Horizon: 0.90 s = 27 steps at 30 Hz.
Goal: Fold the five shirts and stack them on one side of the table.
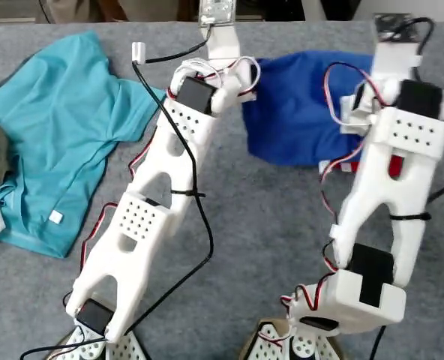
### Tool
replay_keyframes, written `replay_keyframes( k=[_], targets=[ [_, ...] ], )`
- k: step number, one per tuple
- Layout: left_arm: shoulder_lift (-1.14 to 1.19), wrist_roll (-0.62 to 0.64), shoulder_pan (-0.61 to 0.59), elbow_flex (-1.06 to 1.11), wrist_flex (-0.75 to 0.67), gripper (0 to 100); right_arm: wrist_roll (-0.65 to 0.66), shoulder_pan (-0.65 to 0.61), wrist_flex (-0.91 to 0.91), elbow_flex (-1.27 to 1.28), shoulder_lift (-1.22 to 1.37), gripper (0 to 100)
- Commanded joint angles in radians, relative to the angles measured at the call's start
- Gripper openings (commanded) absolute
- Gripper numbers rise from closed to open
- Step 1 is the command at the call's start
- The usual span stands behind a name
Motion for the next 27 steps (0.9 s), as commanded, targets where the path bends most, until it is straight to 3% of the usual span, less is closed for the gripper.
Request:
replay_keyframes(
  k=[1, 7, 12, 14, 17, 21, 27],
  targets=[
    [-0.047, -0.005, 0.015, 0.003, -0.170, 2, -0.002, 0.091, -0.077, -0.053, -0.039, 0.2],
    [-0.022, -0.005, 0.060, 0.190, -0.430, 2, -0.002, 0.225, -0.226, -0.061, 0.062, 0.2],
    [-0.016, -0.011, 0.087, 0.368, -0.649, 2, 0.008, 0.240, -0.292, -0.065, 0.179, 0.6],
    [-0.016, -0.011, 0.089, 0.420, -0.674, 2, 0.009, 0.234, -0.290, -0.064, 0.200, 3.3],
    [-0.016, -0.011, 0.084, 0.442, -0.651, 3, -0.002, 0.236, -0.282, -0.056, 0.214, 14.9],
    [-0.027, 0.026, 0.104, 0.381, -0.396, 20, 0.025, 0.239, -0.275, -0.065, 0.209, 27.8],
    [-0.022, 0.044, 0.091, 0.144, -0.258, 20, 0.077, 0.223, -0.192, -0.117, 0.206, 34.8]
  ],
)
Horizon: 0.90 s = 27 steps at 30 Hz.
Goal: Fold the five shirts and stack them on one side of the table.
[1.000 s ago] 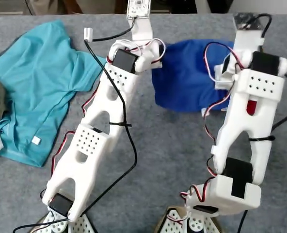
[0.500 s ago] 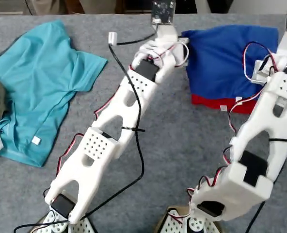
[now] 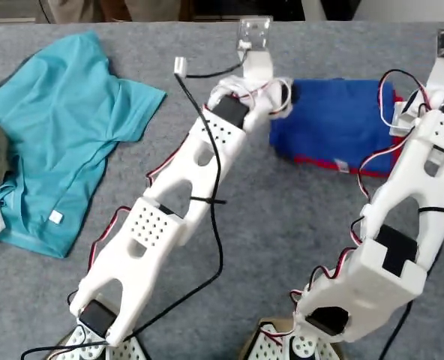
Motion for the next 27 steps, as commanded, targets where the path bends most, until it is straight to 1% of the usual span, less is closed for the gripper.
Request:
replay_keyframes(
  k=[1, 3, 5, 7, 9, 10, 11, 12, 14, 17, 19, 21, 23, 25, 27],
  targets=[
    [-0.033, 0.009, -0.009, -0.135, 0.051, 20, 0.014, 0.002, 0.064, -0.097, -0.022, 34.5],
    [-0.033, 0.008, -0.017, -0.160, 0.083, 20, 0.014, 0.002, 0.100, -0.137, -0.031, 33.4],
    [-0.035, 0.008, -0.034, -0.193, 0.143, 20, 0.014, 0.001, 0.144, -0.180, -0.048, 29.2],
    [-0.035, 0.005, -0.060, -0.264, 0.233, 19, 0.018, -0.004, 0.204, -0.228, -0.071, 18.2],
    [-0.036, -0.034, -0.092, -0.327, 0.331, 16, 0.014, -0.004, 0.264, -0.274, -0.101, 2.4],
    [-0.045, -0.063, -0.106, -0.318, 0.374, 14, 0.014, -0.005, 0.290, -0.295, -0.114, 0.0],
    [-0.070, -0.092, -0.120, -0.311, 0.425, 11, 0.014, -0.008, 0.322, -0.314, -0.130, 3.0],
    [-0.097, -0.121, -0.143, -0.315, 0.486, 7, 0.021, -0.021, 0.359, -0.332, -0.148, 3.6],
    [-0.137, -0.176, -0.186, -0.313, 0.606, 1, 0.035, -0.053, 0.431, -0.352, -0.185, 0.2],
    [-0.202, -0.245, -0.247, -0.316, 0.792, 2, 0.130, -0.153, 0.516, -0.335, -0.243, 0.1],
    [-0.239, -0.267, -0.310, -0.301, 0.806, 2, 0.166, -0.208, 0.512, -0.269, -0.308, 0.1],
    [-0.288, -0.249, -0.399, -0.276, 0.806, 2, 0.175, -0.259, 0.512, -0.171, -0.392, 0.1],
    [-0.360, -0.229, -0.456, -0.230, 0.807, 2, 0.176, -0.305, 0.511, -0.047, -0.496, 0.1],
    [-0.461, -0.232, -0.496, -0.129, 0.809, 2, 0.176, -0.344, 0.508, 0.099, -0.611, 0.1],
    [-0.604, -0.255, -0.520, 0.023, 0.809, 2, 0.178, -0.390, 0.506, 0.252, -0.730, 0.2]
  ],
)
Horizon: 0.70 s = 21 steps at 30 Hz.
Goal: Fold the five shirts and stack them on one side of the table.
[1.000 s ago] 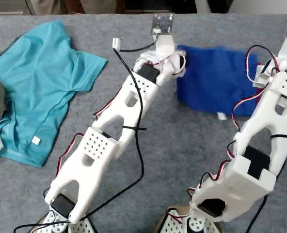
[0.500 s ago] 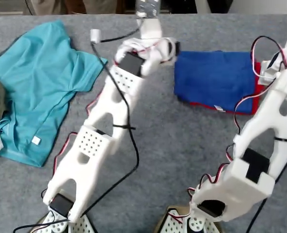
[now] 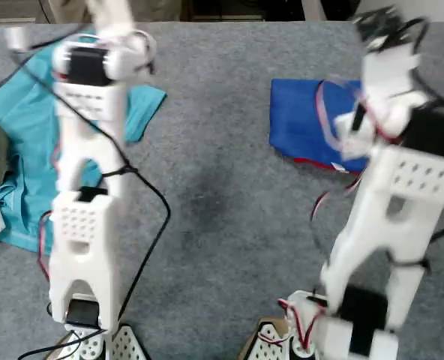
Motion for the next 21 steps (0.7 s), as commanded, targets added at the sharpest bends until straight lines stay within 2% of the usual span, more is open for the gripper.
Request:
replay_keyframes(
  k=[1, 5, 7, 13, 16, 21],
  targets=[
    [-0.291, -0.037, -0.046, 0.253, 0.017, 2, 0.009, -0.079, 0.012, 0.269, -0.234, 0.2],
    [-0.645, -0.106, -0.057, 0.743, 0.006, 2, 0.009, -0.131, -0.077, 0.596, -0.458, 0.2],
    [-0.814, -0.132, -0.077, 0.993, -0.043, 2, 0.009, -0.133, -0.158, 0.748, -0.565, 0.2],
    [-1.264, -0.193, -0.193, 1.656, -0.347, 2, 0.009, -0.133, -0.416, 1.145, -0.894, 0.2],
    [-1.458, -0.262, -0.210, 1.881, -0.440, 2, 0.008, -0.131, -0.517, 1.320, -1.032, 0.2],
    [-1.695, -0.285, -0.272, 2.105, -0.468, 2, 0.008, -0.125, -0.572, 1.484, -1.147, 0.2]
  ],
)
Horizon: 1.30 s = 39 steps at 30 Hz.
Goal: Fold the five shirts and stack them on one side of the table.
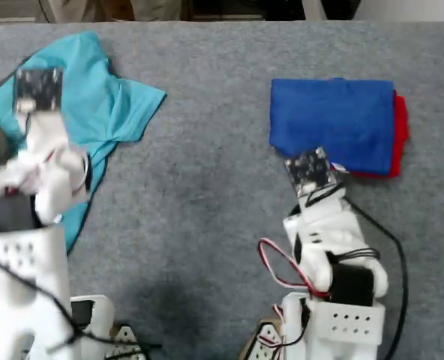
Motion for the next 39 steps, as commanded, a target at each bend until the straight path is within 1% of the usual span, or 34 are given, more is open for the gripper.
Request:
replay_keyframes(
  k=[1, 3, 7, 10, 15, 18, 21, 25, 28, 30, 32, 36, 39],
  targets=[
    [-0.159, -0.018, -0.063, 0.130, -0.031, 2, 0.002, -0.010, -0.049, 0.061, -0.051, 0.2],
    [-0.182, -0.020, -0.123, 0.178, -0.025, 3, 0.002, -0.015, -0.064, 0.104, -0.051, 0.2],
    [-0.185, -0.020, -0.259, 0.267, -0.025, 13, 0.002, -0.015, -0.118, 0.240, -0.061, 0.2],
    [-0.193, -0.020, -0.324, 0.325, -0.023, 18, 0.006, -0.007, -0.137, 0.315, -0.061, 0.2],
    [-0.193, -0.018, -0.341, 0.338, 0.032, 18, 0.006, -0.013, -0.137, 0.415, -0.061, 0.2],
    [-0.189, -0.018, -0.345, 0.339, 0.031, 19, 0.008, -0.008, -0.137, 0.455, -0.061, 0.2],
    [-0.182, -0.012, -0.358, 0.359, -0.041, 19, 0.008, -0.007, -0.137, 0.467, -0.062, 0.2],
    [-0.163, -0.012, -0.387, 0.365, -0.146, 27, 0.008, -0.007, -0.135, 0.475, -0.062, 0.2],
    [-0.074, -0.012, -0.408, 0.364, -0.258, 28, 0.008, -0.007, -0.135, 0.476, -0.062, 0.2],
    [0.030, -0.014, -0.410, 0.350, -0.324, 28, 0.008, -0.007, -0.135, 0.476, -0.062, 0.2],
    [0.143, -0.014, -0.420, 0.284, -0.328, 28, 0.008, -0.007, -0.135, 0.476, -0.062, 0.2],
    [0.354, -0.012, -0.442, 0.084, -0.267, 28, 0.008, -0.007, -0.135, 0.476, -0.062, 0.2],
    [0.481, -0.012, -0.440, -0.049, -0.252, 28, 0.008, -0.007, -0.135, 0.476, -0.062, 0.2]
  ],
)
